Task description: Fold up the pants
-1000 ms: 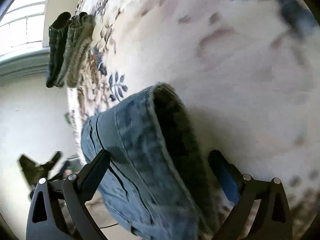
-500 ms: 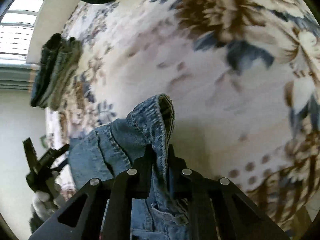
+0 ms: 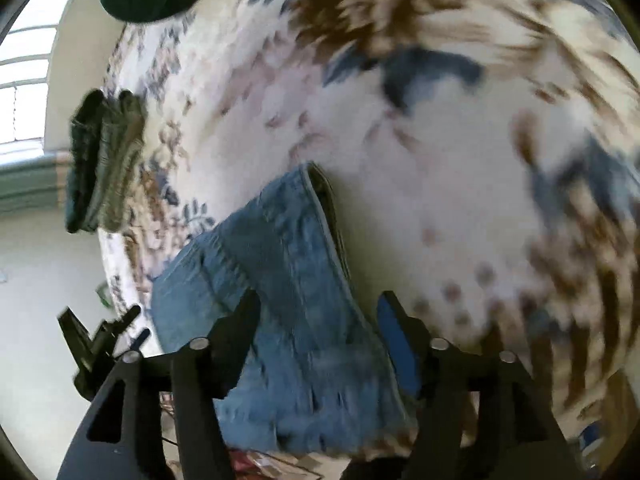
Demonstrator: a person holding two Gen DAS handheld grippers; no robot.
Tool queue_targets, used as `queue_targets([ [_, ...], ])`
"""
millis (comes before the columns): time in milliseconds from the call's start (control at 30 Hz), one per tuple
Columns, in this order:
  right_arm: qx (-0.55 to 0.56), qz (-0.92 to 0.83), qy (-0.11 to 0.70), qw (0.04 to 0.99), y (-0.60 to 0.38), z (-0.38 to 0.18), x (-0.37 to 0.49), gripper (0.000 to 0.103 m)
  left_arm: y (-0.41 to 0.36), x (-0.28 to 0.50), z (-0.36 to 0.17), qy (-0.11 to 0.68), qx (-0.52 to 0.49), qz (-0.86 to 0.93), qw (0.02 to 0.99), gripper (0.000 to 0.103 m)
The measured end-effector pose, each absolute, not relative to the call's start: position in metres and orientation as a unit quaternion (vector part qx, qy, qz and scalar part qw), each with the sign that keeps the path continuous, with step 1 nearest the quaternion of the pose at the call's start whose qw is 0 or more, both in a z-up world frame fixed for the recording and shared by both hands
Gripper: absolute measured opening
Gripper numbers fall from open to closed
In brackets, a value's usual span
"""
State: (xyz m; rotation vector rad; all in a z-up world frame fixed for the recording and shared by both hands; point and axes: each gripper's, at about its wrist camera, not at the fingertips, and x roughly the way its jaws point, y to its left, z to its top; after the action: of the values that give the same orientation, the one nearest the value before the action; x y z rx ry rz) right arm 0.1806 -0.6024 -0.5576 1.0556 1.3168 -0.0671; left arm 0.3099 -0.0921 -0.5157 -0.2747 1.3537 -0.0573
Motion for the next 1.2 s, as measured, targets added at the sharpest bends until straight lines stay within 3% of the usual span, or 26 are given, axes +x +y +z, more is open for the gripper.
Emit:
queue_targets([
  [133, 0.519, -0.020, 0.572, 0.635, -0.576, -0.557, 0.129, 0.073, -0.100, 0.269, -0.513, 0.629, -0.156, -0.053, 0.760, 0.088],
  [367, 0.592, 0.027, 0.559, 0.580, -0.503, -0.624, 0.116, 0.075, -0.102, 0.235, -0.568, 0.669, -0.187, -0.068, 0.716, 0.088],
  [500, 0.599, 0.025, 0.540, 0.590, -0.486, -0.647, 0.128, 0.094, -0.098, 0.232, -0.583, 0.672, -0.218, -0.084, 0.703, 0.088],
  [567, 0.619, 0.022, 0.523, 0.586, -0.483, -0.652, 0.129, 0.097, -0.100, 0.232, -0.585, 0.673, -0.215, -0.088, 0.702, 0.088],
  [800, 0.651, 0.015, 0.515, 0.557, -0.485, -0.661, 0.120, 0.091, -0.107, 0.238, -0.588, 0.673, -0.200, -0.104, 0.705, 0.089],
  [1200, 0.659, 0.013, 0.523, 0.541, -0.474, -0.666, 0.139, 0.095, -0.102, 0.239, -0.591, 0.671, -0.210, -0.116, 0.702, 0.090],
])
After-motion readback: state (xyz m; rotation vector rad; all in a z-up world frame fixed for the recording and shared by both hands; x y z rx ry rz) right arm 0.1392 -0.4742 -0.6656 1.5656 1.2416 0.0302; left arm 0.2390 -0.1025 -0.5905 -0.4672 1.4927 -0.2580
